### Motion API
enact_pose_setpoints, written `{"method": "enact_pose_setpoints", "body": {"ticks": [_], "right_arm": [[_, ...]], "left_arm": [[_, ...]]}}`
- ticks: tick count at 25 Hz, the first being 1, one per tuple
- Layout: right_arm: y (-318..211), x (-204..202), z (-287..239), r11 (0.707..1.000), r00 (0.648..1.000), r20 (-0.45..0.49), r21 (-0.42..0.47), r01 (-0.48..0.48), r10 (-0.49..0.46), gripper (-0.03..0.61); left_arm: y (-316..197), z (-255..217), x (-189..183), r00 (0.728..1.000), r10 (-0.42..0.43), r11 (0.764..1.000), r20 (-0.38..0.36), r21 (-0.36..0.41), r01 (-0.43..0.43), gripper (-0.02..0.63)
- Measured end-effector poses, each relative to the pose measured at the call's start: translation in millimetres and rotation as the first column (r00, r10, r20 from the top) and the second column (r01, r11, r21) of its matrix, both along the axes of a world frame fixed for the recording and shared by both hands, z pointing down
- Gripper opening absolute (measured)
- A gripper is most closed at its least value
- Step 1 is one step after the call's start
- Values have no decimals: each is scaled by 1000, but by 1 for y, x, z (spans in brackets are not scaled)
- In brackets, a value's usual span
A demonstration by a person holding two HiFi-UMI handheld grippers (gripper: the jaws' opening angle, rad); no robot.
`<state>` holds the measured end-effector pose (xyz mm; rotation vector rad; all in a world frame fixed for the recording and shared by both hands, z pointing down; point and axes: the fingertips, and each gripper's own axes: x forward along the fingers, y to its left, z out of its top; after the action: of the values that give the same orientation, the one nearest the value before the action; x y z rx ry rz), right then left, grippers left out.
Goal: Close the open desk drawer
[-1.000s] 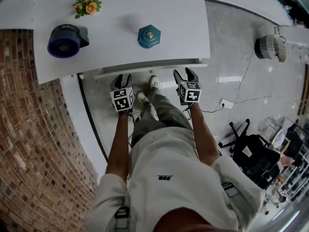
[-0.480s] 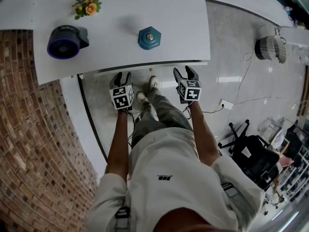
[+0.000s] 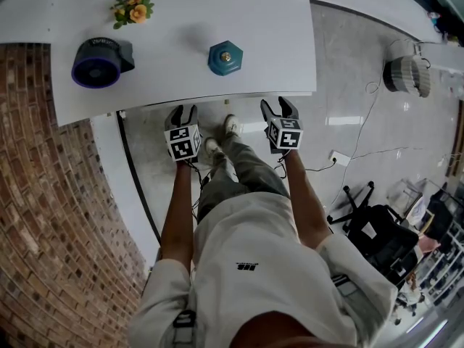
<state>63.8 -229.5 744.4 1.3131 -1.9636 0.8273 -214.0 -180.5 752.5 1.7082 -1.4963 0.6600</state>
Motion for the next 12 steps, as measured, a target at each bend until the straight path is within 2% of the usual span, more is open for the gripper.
{"method": "enact_pose_setpoints", "body": {"ticks": [12], "right_arm": [[-3,0,0,1000,1000,12,20,-18,18,255]], "left_arm": [[-4,-4,1,1000,10,1000,10,5,-10,176]]}}
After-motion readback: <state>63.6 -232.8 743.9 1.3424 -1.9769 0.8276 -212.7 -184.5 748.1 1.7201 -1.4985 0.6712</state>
